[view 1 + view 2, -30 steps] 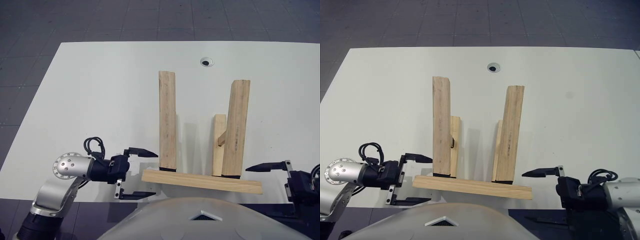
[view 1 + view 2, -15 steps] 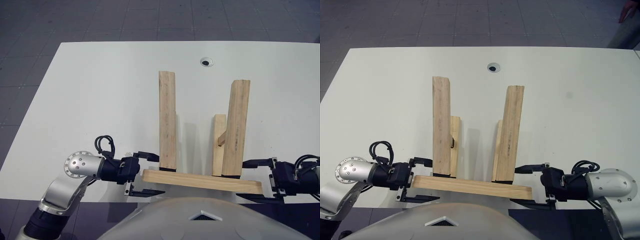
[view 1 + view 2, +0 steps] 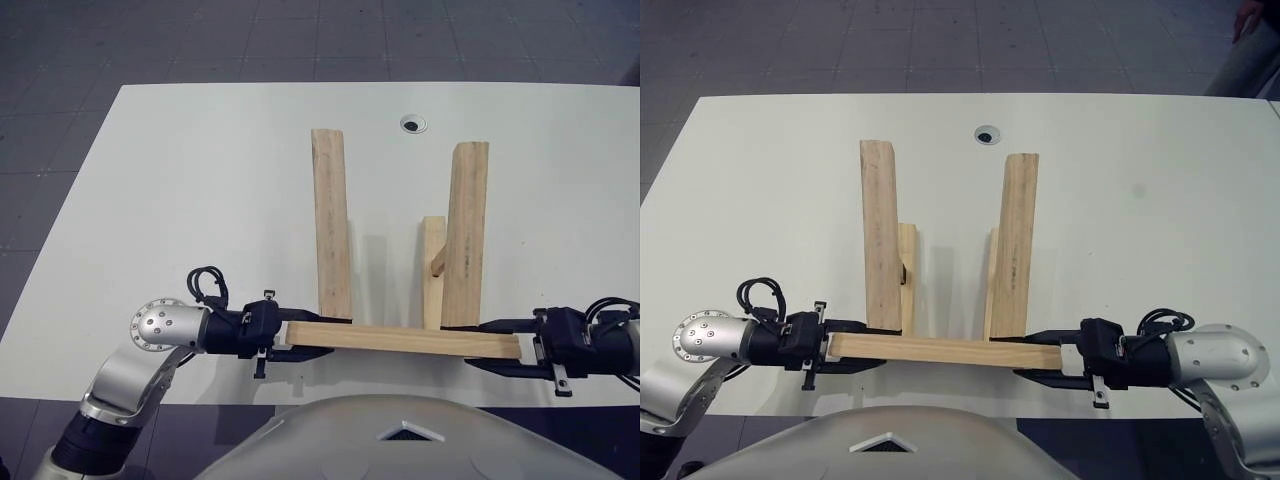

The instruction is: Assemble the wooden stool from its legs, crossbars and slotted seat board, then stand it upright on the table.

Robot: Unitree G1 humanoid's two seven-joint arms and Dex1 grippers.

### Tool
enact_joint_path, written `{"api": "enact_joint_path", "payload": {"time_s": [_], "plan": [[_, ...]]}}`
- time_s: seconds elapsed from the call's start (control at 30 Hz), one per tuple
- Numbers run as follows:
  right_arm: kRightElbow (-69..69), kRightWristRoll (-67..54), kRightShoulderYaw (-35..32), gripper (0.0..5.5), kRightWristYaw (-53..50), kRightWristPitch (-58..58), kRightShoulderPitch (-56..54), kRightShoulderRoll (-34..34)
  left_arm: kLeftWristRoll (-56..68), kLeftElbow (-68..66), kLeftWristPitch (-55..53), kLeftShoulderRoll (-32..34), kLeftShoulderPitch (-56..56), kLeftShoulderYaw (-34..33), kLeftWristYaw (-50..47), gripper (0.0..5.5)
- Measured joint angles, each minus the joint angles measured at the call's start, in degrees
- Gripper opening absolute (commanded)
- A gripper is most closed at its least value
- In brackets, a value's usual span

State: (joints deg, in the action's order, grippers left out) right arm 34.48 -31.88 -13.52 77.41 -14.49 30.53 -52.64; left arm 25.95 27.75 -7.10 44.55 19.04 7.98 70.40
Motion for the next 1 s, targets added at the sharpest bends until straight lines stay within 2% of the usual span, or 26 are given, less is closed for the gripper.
{"api": "enact_joint_path", "payload": {"time_s": [0.37, 0.5, 0.7, 1.0], "plan": [[1.42, 0.80, 5.33, 1.55, -3.28, -1.57, -4.41, 0.35, 3.16, 1.85, -4.51, 3.25, 1.50, -4.20, 0.12, 1.57], [3.13, 2.68, 6.03, 1.55, -6.90, -1.07, -4.80, 0.82, 5.39, 3.33, -10.50, 3.97, -0.68, -5.44, -0.64, 1.57], [4.29, 1.11, 6.87, 1.55, -8.73, -7.23, -7.93, -1.09, 10.99, 4.77, -20.46, 5.54, -4.58, -7.83, -1.10, 1.57], [4.10, -15.44, 5.35, 1.55, -10.32, -24.52, -16.51, -5.07, 20.93, 4.49, -31.37, 8.38, -9.45, -10.53, -0.64, 1.57]]}}
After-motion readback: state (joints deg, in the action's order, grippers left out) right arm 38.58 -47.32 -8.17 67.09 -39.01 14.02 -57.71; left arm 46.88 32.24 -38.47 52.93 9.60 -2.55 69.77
